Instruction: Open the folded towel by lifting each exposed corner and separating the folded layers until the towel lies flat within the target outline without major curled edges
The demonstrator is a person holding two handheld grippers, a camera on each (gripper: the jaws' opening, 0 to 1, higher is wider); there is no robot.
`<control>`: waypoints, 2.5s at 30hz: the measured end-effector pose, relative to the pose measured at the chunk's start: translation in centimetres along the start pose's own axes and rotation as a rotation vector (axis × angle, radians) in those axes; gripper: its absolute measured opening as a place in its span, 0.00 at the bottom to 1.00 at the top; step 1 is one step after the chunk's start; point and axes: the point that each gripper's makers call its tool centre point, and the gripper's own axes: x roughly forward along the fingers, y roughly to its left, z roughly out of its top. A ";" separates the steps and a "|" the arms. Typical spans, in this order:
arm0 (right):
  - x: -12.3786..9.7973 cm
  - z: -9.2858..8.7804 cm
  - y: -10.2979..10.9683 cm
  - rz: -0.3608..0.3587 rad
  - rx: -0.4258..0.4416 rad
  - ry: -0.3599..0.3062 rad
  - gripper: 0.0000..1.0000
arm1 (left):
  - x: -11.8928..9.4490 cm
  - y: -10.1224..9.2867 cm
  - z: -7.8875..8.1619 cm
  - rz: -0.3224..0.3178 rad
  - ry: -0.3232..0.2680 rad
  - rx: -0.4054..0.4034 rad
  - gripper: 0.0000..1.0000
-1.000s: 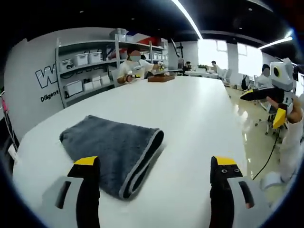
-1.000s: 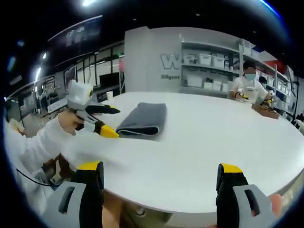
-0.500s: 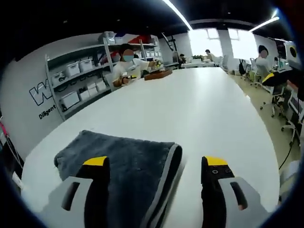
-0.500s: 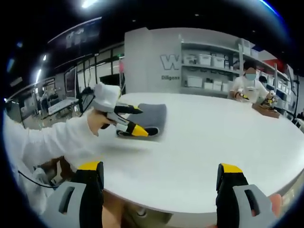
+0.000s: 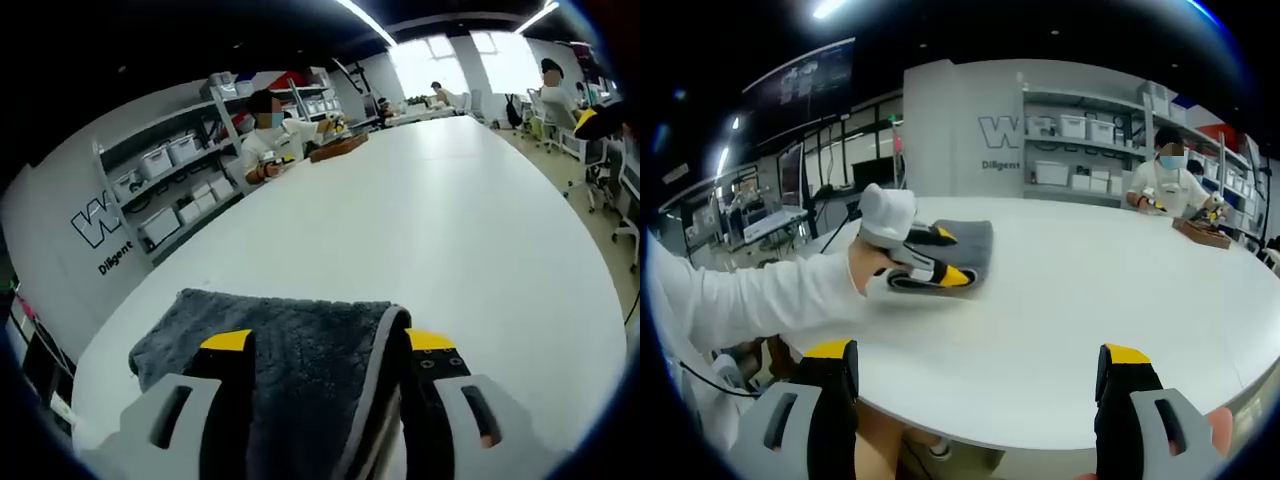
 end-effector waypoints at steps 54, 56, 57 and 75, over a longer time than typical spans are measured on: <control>-0.5 0.3 0.0 0.002 0.007 -0.011 0.99 | -3.9 3.8 0.4 -0.159 -0.161 -0.309 0.02; -0.5 0.3 0.1 0.004 0.005 -0.011 0.99 | -4.3 4.5 -0.2 -0.139 -0.153 -0.311 0.02; -0.5 0.3 0.1 0.004 0.005 -0.011 0.99 | -4.6 5.2 -0.6 -0.126 -0.145 -0.310 0.02; -0.5 0.2 0.3 0.006 0.003 -0.009 0.98 | -9.1 11.0 -5.5 0.037 -0.051 -0.254 0.02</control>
